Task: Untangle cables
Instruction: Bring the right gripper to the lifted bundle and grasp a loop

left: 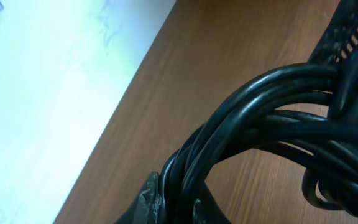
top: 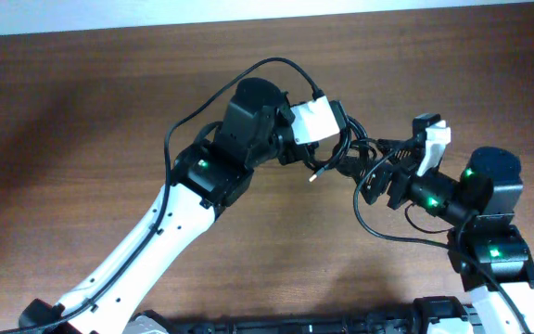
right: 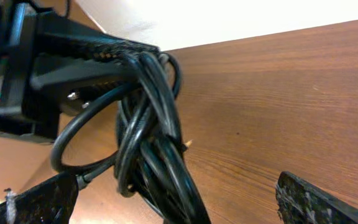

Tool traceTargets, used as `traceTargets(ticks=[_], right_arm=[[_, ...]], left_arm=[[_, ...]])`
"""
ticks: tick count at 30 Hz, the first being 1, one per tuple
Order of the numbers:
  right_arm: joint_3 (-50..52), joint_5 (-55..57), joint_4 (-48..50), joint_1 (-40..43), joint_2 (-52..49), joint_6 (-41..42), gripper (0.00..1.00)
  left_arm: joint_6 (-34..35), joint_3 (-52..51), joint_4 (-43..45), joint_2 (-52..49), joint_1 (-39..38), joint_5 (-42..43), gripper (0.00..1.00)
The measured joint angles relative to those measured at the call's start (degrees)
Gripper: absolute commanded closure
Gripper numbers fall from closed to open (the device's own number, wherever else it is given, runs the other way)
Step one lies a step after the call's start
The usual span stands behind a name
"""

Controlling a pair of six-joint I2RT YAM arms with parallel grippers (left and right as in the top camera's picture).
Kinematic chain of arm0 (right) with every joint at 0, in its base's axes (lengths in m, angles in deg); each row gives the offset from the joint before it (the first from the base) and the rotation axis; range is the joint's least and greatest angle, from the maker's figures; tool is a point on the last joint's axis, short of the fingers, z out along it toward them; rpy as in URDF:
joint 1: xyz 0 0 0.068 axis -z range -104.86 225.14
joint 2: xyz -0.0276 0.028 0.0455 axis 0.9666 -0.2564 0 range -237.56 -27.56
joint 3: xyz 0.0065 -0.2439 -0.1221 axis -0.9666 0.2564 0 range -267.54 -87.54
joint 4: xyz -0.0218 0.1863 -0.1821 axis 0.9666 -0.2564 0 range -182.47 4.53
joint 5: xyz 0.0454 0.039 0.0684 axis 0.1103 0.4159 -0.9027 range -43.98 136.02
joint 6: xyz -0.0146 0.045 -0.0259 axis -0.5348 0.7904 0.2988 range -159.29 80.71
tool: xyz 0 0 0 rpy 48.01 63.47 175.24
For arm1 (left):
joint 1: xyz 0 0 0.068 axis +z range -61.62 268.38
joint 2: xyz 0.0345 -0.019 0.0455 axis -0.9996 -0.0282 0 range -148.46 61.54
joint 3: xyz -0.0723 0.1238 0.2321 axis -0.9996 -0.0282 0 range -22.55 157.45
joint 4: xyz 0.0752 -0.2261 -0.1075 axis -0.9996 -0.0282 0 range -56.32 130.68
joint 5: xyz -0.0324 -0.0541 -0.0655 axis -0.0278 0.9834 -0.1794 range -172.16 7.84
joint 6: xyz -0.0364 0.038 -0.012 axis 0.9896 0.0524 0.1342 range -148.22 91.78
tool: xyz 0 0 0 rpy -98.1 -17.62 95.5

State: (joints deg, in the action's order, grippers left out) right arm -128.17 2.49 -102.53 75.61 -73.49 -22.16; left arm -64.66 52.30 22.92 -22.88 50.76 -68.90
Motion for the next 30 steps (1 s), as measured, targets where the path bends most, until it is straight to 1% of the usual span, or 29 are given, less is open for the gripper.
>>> traceTargets(ticks=[4,8,11,14,19,27,30], right_arm=[[-0.33,-0.9,0.33,0.0,0.0,-0.85,0.01],[-0.39,-1.46,1.88,0.0,0.0,-1.07,0.01],[-0.61,-1.38,2.8,0.0,0.0,-1.18,0.01],[-0.63,-1.14,2.8,-0.02,0.02,-1.31,0.01],[-0.63,0.15,2.82,-0.02,0.02,-1.33,0.01],[-0.63,0.57,2.99,-0.02,-0.33,-2.12,0.01],[-0.63,0.59,3.8,-0.02,-0.98,-2.14,0.01]], left_arm=[[-0.04,0.0,-0.31,0.46,0.0,2.45,1.0],[-0.04,0.0,-2.6,3.41,0.48,4.02,1.0],[-0.07,0.0,-3.85,6.01,2.16,4.66,1.0],[-0.07,0.07,-5.11,7.56,4.28,7.48,1.0],[-0.2,0.07,-6.19,7.87,7.21,14.23,1.0],[-5.33,0.07,-6.05,7.89,8.79,33.22,1.0],[-6.51,0.07,-6.21,7.89,8.85,37.44,1.0]])
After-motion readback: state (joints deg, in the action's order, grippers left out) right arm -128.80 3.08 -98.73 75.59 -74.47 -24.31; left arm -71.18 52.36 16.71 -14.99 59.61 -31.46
